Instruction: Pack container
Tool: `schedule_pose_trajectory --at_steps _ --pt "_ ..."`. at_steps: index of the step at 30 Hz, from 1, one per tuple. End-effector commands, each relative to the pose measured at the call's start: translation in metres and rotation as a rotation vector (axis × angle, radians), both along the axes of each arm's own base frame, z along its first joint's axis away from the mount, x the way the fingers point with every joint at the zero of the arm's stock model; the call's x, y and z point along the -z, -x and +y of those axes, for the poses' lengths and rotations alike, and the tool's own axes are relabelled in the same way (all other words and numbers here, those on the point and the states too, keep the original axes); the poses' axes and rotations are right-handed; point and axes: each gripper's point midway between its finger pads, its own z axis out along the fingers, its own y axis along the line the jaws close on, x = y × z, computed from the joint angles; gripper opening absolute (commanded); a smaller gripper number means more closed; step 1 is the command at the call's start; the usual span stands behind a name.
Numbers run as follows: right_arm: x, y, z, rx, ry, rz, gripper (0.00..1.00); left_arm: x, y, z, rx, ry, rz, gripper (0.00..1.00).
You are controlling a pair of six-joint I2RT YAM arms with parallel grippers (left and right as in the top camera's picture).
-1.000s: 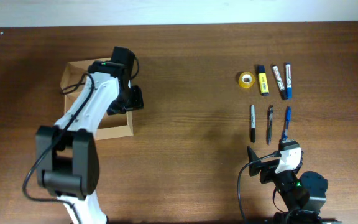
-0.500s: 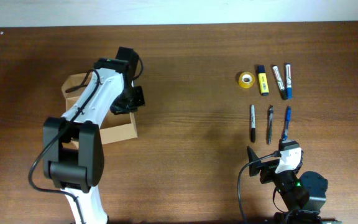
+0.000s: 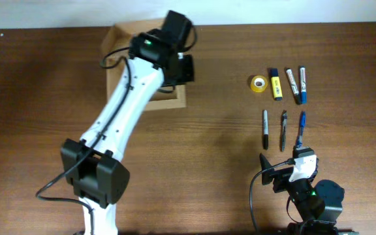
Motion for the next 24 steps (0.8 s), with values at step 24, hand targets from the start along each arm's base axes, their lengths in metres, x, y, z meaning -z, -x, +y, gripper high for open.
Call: schedule_pose_trajectory --at_steps 24 --pt "0.001 0.001 0.003 -0.014 0.0 -0.003 0.99 0.134 0.023 -0.118 0.028 -0.052 0.104 0.02"
